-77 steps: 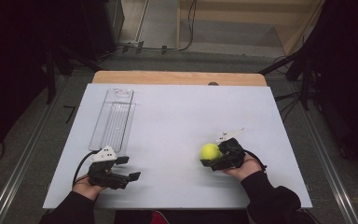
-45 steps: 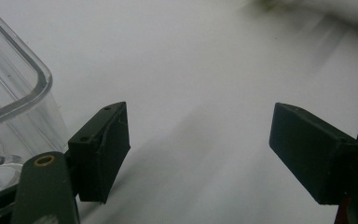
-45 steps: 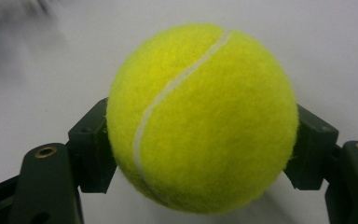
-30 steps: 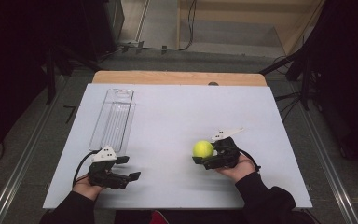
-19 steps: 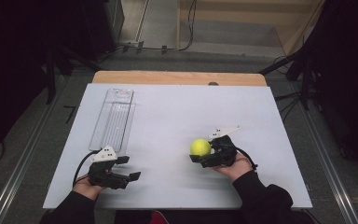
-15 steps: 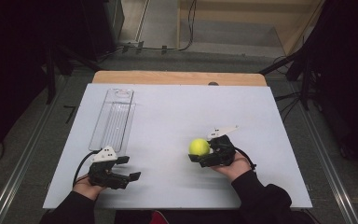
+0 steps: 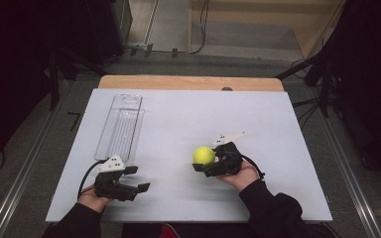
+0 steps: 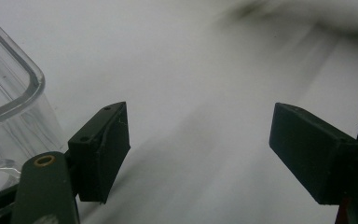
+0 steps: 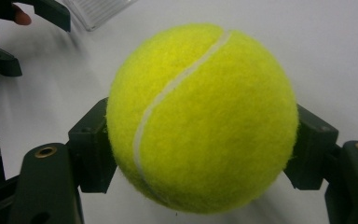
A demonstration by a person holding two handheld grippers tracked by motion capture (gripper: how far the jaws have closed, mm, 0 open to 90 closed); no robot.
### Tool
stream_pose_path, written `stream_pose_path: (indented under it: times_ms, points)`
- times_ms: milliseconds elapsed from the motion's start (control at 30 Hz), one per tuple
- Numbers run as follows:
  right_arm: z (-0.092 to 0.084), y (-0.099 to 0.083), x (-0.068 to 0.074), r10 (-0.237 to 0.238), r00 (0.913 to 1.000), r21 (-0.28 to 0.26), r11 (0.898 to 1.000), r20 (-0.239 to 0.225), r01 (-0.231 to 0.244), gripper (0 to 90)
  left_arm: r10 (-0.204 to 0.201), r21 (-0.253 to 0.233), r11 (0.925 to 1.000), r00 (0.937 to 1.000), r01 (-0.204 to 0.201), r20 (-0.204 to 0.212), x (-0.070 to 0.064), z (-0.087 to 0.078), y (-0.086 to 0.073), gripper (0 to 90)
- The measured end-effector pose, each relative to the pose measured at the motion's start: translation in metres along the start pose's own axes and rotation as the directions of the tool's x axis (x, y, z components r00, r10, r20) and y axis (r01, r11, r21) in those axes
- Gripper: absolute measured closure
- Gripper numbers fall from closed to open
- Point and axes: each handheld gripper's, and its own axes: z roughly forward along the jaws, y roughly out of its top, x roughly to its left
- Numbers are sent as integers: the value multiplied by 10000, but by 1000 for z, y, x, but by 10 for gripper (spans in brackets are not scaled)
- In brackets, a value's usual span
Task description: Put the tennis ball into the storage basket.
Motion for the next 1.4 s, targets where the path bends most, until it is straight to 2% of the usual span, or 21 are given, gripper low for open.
stream_pose_path:
  times_ms: [633,1000,1100,1400]
  points:
    - [14,15,5,-161,9994,5,9999,-298,161,234,-6,-17,10000,10000,6,-6,0,0,0,208]
    - [21,30,5,-241,9986,12,9997,-462,242,234,-33,-36,10000,10000,33,-14,1,0,0,208]
    - [23,36,6,-184,9977,-50,9998,-645,181,234,-34,-55,10000,10000,34,-1,1,0,0,208]
    - [31,47,12,-441,9960,-40,9990,-772,439,235,-56,-80,10000,10000,56,-4,1,0,-1,208]
